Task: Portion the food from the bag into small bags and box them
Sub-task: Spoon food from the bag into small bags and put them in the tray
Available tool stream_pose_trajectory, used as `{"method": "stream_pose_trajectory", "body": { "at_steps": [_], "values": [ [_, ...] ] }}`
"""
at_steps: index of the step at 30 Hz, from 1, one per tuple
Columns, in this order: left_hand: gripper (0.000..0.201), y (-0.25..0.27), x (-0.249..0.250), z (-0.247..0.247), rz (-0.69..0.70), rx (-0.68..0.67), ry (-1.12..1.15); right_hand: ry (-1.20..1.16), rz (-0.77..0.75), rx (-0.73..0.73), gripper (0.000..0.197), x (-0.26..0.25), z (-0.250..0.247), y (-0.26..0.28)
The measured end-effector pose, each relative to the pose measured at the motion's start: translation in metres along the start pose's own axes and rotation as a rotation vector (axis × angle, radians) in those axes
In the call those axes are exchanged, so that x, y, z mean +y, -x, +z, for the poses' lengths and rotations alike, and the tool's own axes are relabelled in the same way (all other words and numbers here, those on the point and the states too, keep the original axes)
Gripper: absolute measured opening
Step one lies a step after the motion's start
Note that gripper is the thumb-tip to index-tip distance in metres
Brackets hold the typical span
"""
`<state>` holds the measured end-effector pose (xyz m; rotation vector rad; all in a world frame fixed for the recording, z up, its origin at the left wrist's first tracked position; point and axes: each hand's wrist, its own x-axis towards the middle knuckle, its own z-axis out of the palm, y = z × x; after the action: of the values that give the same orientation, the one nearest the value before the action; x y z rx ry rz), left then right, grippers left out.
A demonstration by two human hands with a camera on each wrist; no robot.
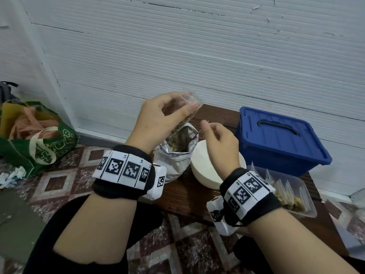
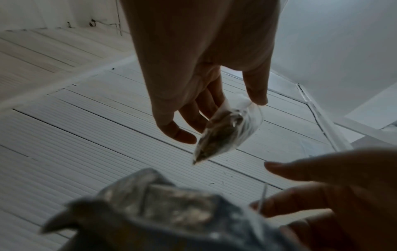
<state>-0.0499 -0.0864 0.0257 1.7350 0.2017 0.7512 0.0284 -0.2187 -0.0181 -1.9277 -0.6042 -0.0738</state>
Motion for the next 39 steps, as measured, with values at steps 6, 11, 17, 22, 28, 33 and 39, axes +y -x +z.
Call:
{"method": "stream_pose_trajectory", "body": {
  "at_steps": [6,11,17,22,28,33,39],
  "values": [
    [0.029,0.008,0.009,0.034,0.033,-0.136,-0.047,-0.251,0.129,0.158,0.039,0.000,-0.047,0.000],
    [0.026,0.024,0.010,0.075,0.068,-0.239,-0.002,-0.302,0.140,0.182,0.037,0.001,-0.092,0.012],
    [0.028,0.045,-0.005,0.114,0.078,-0.291,-0.061,-0.178,0.128,0.158,0.031,0.021,-0.118,0.031],
    [0.046,0.056,-0.018,0.130,0.039,-0.354,-0.051,-0.036,0.148,0.117,0.026,0.033,-0.128,0.035],
    [0.067,0.057,-0.038,0.133,-0.042,-0.470,-0.016,0.037,0.133,0.067,0.024,0.032,-0.138,0.034],
    [0.053,0.057,-0.047,0.134,-0.001,-0.423,-0.057,0.024,0.160,0.005,0.025,0.033,-0.138,0.032],
    [0.043,0.058,-0.050,0.137,0.001,-0.371,-0.068,0.022,0.155,-0.078,0.042,0.030,-0.138,0.035]
  ]
}}
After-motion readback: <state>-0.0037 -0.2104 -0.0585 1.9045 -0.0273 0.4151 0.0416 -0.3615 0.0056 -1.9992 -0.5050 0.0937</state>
